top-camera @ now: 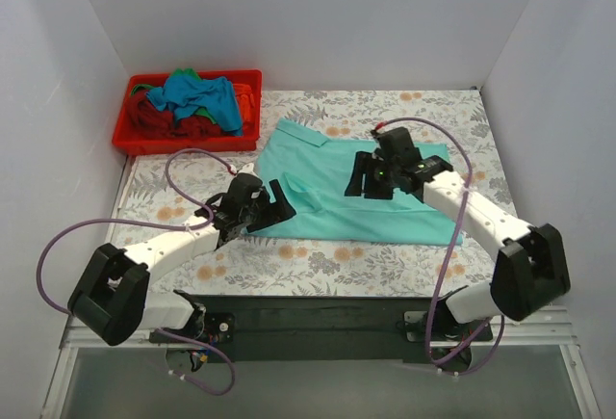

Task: Fold and stack the t-shirts
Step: Fold the tshirt

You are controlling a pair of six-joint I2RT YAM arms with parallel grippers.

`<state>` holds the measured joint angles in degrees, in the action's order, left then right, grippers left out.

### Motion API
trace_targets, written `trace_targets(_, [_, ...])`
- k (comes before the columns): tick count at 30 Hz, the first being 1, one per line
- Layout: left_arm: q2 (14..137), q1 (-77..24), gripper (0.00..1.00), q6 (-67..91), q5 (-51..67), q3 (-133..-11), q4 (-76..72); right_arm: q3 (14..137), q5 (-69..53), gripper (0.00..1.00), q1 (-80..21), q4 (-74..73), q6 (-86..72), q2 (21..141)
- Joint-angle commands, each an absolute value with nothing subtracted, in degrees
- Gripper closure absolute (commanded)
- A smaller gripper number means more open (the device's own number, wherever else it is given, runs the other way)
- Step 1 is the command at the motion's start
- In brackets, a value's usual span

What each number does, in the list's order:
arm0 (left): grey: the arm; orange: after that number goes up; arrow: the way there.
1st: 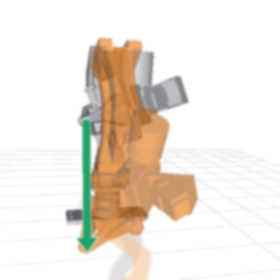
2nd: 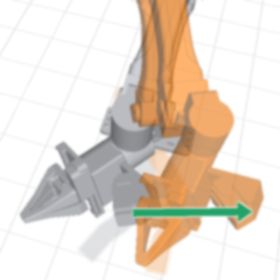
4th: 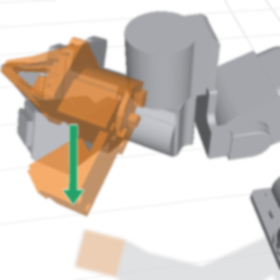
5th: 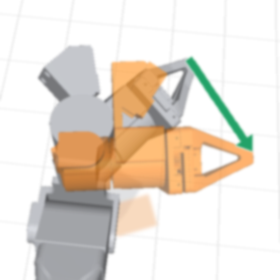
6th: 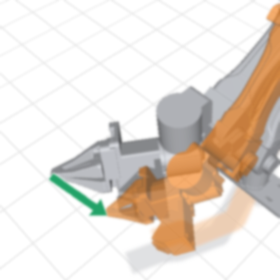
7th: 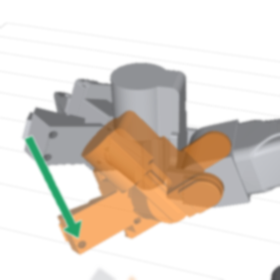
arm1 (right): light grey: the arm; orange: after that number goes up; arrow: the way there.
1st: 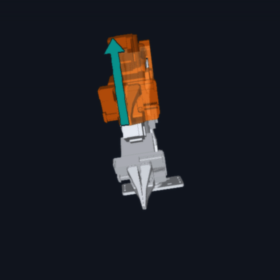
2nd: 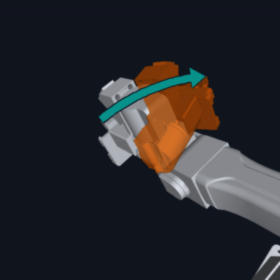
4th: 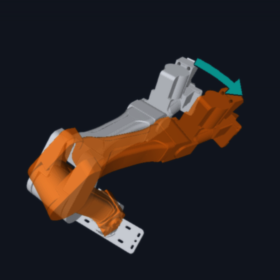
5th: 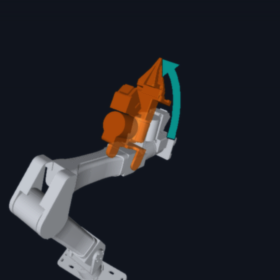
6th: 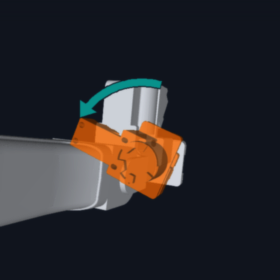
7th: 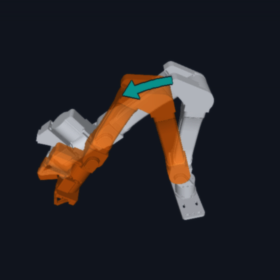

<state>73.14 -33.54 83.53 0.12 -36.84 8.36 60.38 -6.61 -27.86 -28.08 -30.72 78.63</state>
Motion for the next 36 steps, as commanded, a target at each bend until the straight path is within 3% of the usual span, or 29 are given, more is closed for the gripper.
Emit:
trace_targets(1, [74.1, -33.1, 0.21, 84.4, -2.6, -35.6, 4.0, 66.0, -7.2, 0.36, -32.7, -24.6, -34.4, 85.3])
trace_targets(16, [72.9, -32.7, 0.22, 85.6, -4.7, -25.8, 2.6, 75.8, -13.8, 0.36, -42.4, -16.8, -39.1, 102.9])
trace_targets(28, [67.1, -32.7, 0.22, 87.8, -4.3, -22.3, 4.7, 82.0, -10.9, 0.36, -42.1, -16.1, -40.5, 114.6])
trace_targets(36, [62.2, -32.7, 0.22, 87.5, -5.6, -20.7, 9.1, 78.4, -5.5, 0.36, -35.7, -15.9, -40.7, 109.5])
